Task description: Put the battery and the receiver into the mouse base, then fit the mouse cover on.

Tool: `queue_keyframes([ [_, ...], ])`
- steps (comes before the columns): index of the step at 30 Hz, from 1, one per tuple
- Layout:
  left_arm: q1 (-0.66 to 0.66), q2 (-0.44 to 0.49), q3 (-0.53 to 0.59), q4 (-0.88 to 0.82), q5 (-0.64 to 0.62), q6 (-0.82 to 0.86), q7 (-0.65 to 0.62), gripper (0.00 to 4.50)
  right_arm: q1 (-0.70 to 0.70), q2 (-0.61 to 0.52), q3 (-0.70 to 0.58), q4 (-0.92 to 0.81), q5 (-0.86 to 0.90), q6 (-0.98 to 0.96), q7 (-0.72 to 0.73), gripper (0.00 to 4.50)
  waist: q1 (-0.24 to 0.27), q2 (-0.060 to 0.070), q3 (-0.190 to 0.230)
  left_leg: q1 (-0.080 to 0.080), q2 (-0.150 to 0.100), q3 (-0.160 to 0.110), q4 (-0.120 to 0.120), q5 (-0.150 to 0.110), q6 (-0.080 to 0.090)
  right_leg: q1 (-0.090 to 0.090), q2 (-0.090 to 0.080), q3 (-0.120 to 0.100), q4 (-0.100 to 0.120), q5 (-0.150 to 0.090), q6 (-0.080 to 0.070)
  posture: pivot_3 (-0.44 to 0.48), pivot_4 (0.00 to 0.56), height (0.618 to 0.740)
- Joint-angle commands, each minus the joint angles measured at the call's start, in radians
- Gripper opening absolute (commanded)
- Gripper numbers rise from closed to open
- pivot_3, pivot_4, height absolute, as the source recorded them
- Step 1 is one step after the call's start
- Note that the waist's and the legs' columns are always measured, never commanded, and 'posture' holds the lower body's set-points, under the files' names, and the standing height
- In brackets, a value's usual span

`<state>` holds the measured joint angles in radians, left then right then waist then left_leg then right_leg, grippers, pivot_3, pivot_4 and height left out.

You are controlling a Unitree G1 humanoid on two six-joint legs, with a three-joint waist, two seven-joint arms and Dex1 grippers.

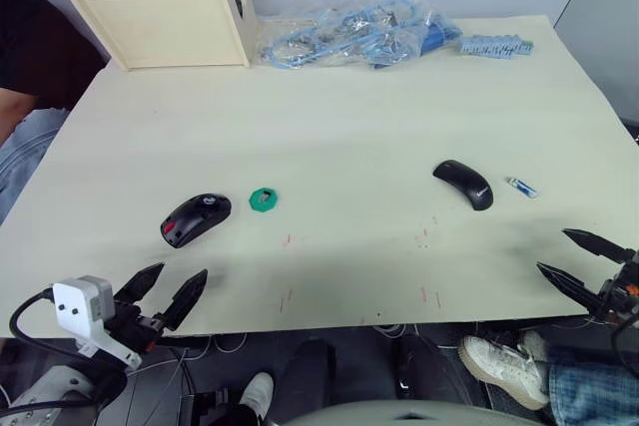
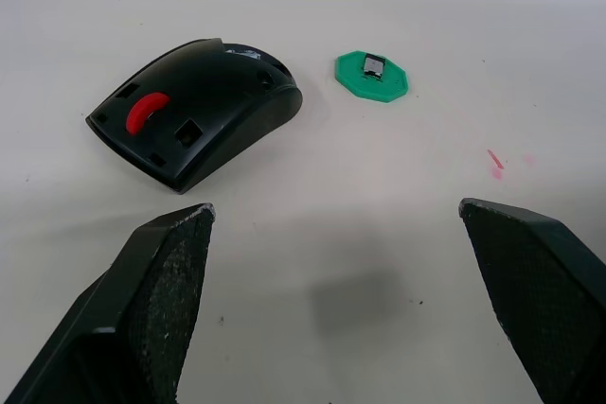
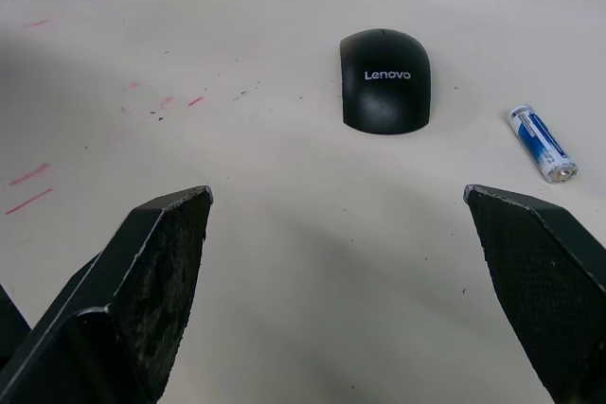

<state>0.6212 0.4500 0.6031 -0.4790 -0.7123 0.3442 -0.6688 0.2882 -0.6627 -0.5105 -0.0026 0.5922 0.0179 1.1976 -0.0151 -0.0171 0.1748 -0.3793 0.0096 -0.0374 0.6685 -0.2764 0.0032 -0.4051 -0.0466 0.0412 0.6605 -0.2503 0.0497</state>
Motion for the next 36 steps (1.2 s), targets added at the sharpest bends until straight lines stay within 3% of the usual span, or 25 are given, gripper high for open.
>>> queue_keyframes([
  [1,-0.002,0.028,0.046,0.009,-0.027,-0.006,-0.028,4.42,-0.025,-0.01,0.008,-0.029,0.021,-0.009,0.022,4.5,0.0,0.0,0.0,0.0,0.0,0.0,0.0,0.0,0.0,0.0,0.0,0.0,0.0,0.0,0.0,0.0,0.15,0.74],
  [12,-0.085,0.216,0.135,0.16,-0.043,-0.026,-0.242,4.42,-0.15,0.004,0.131,-0.281,0.146,0.086,0.042,4.5,0.001,0.0,0.0,0.0,0.001,-0.001,0.0,0.0,0.0,0.0,0.001,-0.001,0.0,0.001,0.002,0.0,0.15,0.74],
  [19,-0.235,0.436,0.164,0.415,-0.027,-0.013,-0.437,4.42,-0.208,-0.074,0.203,-0.419,0.266,0.234,0.098,4.5,0.002,-0.001,0.0,0.0,0.001,-0.002,0.0,0.0,0.0,0.0,0.001,-0.003,0.001,0.0,0.0,0.0,0.15,0.74],
  [25,-0.431,0.551,0.035,0.631,0.071,-0.061,-0.556,4.42,-0.222,-0.084,0.232,-0.513,0.289,0.283,0.057,4.5,0.001,-0.001,0.0,-0.001,0.0,-0.001,0.0,-0.001,0.001,-0.002,0.0,-0.002,0.0,0.002,0.004,0.0,0.15,0.74],
  [31,-0.661,0.591,-0.155,0.866,0.213,-0.166,-0.658,4.42,-0.238,-0.084,0.226,-0.577,0.312,0.317,-0.012,4.5,0.003,-0.002,0.001,-0.002,0.0,0.0,0.0,-0.001,0.001,-0.003,0.0,-0.002,0.002,0.002,0.004,0.0,0.15,0.74],
  [36,-0.789,0.591,-0.247,0.998,0.296,-0.246,-0.696,4.42,-0.227,-0.07,0.229,-0.624,0.317,0.33,-0.075,4.5,0.0,-0.004,0.001,-0.004,0.0,0.0,0.0,-0.001,0.001,-0.004,0.0,-0.002,0.001,0.003,0.004,0.0,0.15,0.74],
])
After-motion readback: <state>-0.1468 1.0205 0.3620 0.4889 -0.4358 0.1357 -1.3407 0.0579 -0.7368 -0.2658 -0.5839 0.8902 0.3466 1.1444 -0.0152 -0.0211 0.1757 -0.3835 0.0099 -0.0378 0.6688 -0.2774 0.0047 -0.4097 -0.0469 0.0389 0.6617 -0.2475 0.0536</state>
